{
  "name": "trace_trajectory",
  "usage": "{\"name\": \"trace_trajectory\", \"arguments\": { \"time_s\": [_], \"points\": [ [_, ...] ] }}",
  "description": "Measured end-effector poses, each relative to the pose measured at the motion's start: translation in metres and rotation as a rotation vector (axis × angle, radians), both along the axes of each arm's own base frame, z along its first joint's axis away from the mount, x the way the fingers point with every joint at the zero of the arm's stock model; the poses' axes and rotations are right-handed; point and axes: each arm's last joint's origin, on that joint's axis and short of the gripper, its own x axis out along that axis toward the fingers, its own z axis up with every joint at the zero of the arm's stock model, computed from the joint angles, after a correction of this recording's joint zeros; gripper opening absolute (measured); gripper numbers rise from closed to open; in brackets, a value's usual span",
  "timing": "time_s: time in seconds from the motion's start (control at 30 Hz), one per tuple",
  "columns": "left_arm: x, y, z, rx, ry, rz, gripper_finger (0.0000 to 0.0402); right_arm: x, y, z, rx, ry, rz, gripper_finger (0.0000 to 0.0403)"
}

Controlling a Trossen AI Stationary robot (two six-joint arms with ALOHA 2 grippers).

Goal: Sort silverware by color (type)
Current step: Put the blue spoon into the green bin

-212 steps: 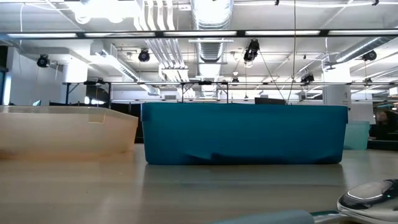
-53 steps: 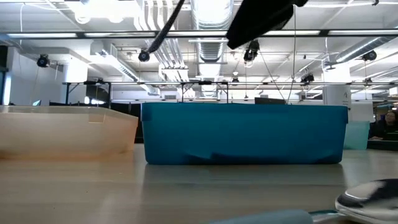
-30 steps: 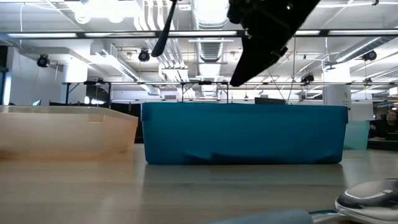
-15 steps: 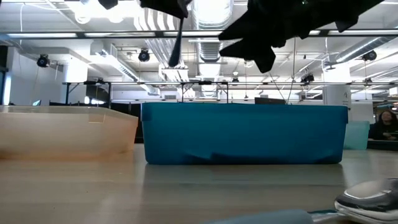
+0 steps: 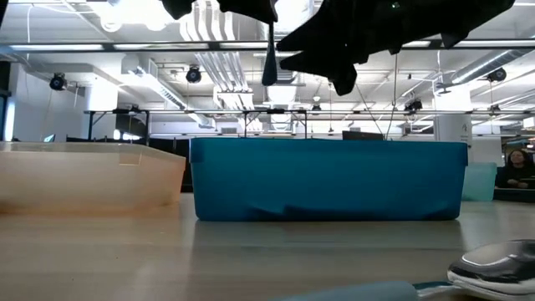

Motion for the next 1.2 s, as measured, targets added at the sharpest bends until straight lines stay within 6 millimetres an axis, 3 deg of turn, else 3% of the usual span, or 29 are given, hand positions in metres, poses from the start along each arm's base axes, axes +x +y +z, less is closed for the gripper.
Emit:
{"name": "trace_trajectory", "arguments": {
  "time_s": [0.23, 0.43, 0.57, 0.83, 1.2],
  "points": [
    [0.002, -0.002, 0.0, -0.025, -0.038, -0.004, 0.0, 0.0, 0.0, 0.002, -0.027, -0.017, 0.008, 0.0152],
    [-0.002, -0.016, 0.004, -0.029, -0.005, -0.055, 0.0, -0.004, 0.0, -0.003, -0.058, 0.076, 0.021, 0.0161],
    [-0.006, -0.028, 0.009, -0.015, 0.018, -0.096, 0.0, -0.007, 0.001, -0.001, -0.037, 0.085, 0.148, 0.016],
    [-0.01, -0.041, 0.016, 0.057, 0.118, -0.155, 0.0, -0.008, -0.007, 0.008, -0.049, 0.035, 0.358, 0.0161],
    [-0.004, -0.042, 0.021, 0.044, 0.025, -0.132, 0.0, -0.004, -0.012, 0.019, -0.086, -0.104, 0.371, 0.0159]
  ]
}}
